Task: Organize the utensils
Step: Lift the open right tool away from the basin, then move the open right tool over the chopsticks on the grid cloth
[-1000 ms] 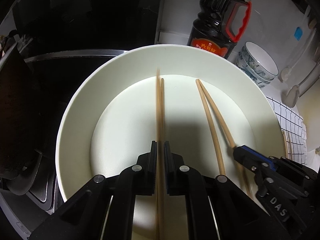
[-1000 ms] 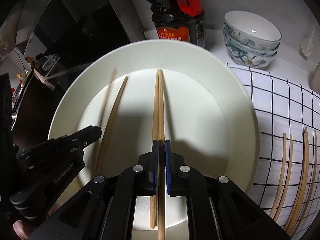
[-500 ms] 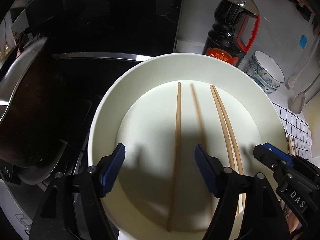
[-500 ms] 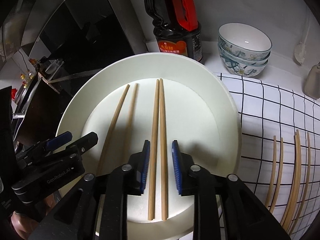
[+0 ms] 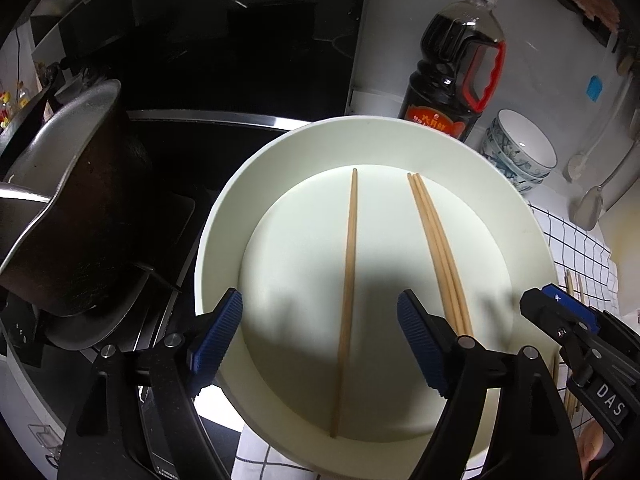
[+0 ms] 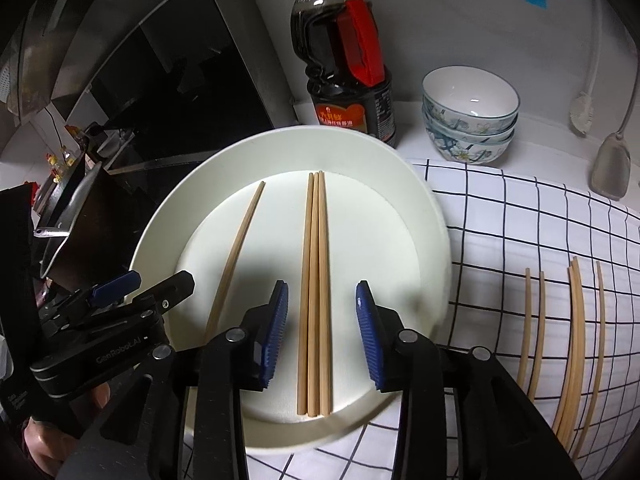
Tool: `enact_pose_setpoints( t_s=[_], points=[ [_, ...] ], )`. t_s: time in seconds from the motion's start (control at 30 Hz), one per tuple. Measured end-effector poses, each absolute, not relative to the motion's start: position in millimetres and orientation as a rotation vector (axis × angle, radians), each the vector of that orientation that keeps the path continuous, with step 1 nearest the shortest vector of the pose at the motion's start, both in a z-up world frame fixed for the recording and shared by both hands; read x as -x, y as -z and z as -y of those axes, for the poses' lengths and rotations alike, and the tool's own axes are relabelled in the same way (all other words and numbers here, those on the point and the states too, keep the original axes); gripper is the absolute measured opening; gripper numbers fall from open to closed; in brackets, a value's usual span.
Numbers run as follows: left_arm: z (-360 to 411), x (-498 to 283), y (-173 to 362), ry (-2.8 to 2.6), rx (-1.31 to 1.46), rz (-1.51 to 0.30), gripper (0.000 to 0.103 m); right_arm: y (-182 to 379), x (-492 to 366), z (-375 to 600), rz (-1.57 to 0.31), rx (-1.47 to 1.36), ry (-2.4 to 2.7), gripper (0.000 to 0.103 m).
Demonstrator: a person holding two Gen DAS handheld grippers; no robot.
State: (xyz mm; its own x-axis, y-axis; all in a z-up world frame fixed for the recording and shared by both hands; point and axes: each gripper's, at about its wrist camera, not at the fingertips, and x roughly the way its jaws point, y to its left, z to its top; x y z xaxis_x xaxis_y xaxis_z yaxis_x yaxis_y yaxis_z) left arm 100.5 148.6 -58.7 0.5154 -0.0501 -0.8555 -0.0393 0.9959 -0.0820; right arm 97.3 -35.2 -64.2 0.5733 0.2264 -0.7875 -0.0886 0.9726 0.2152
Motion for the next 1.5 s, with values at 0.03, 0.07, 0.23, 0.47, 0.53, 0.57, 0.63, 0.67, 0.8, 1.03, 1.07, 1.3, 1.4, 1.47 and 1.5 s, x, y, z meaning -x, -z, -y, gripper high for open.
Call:
enact_pose_setpoints(
  t_s=[0.03,0.07,0.23,0.47,0.53,0.57,0.63,0.67,0.8,1.03,1.07,1.3,1.4,1.47,1.5],
  points=[
    [-147,-99,57,0.008,0.095,-1.027,0.078,62,-94,38,-0.938,-0.161,-0.184,0.035],
    [-145,-98,56,0.009,0.095,-1.024,0.078,61,-91,39,-0.935,-0.163,-0.181,0.036],
    [-133,-90,50,0.024,0.093,-1.018,0.079,52,-75,53,-0.909,-0.158,-0.162,0.038],
    [-104,-75,40,0.056,0.092,-1.005,0.079,48,-50,84,-0.898,-0.181,-0.135,0.040],
    [-95,-71,38,0.068,0.092,-1.000,0.079,48,-40,97,-0.896,-0.192,-0.121,0.040],
    [-89,-68,37,0.074,0.090,-0.998,0.079,47,-36,104,-0.894,-0.198,-0.113,0.040],
    [-78,-63,34,0.088,0.085,-0.995,0.079,47,-28,117,-0.891,-0.210,-0.099,0.040],
    [-73,-61,33,0.094,0.082,-0.993,0.079,47,-22,124,-0.888,-0.217,-0.089,0.040],
    [-50,-50,29,0.125,0.072,-0.985,0.079,47,-1,154,-0.881,-0.240,-0.051,0.040],
    [-8,-32,28,0.184,0.054,-0.990,0.079,55,36,199,-0.883,-0.260,0.020,0.040],
    [-3,-30,29,0.193,0.051,-0.994,0.079,58,42,208,-0.885,-0.261,0.038,0.040],
    [37,-19,40,0.246,0.033,-1.021,0.079,76,67,252,-0.906,-0.293,0.115,0.041],
    [54,-14,47,0.273,0.019,-1.029,0.081,85,73,265,-0.910,-0.291,0.140,0.041],
    [63,-11,53,0.287,0.012,-1.036,0.082,90,76,273,-0.917,-0.284,0.158,0.041],
    [68,-9,57,0.292,0.006,-1.040,0.082,94,77,277,-0.920,-0.280,0.165,0.041]
  ],
)
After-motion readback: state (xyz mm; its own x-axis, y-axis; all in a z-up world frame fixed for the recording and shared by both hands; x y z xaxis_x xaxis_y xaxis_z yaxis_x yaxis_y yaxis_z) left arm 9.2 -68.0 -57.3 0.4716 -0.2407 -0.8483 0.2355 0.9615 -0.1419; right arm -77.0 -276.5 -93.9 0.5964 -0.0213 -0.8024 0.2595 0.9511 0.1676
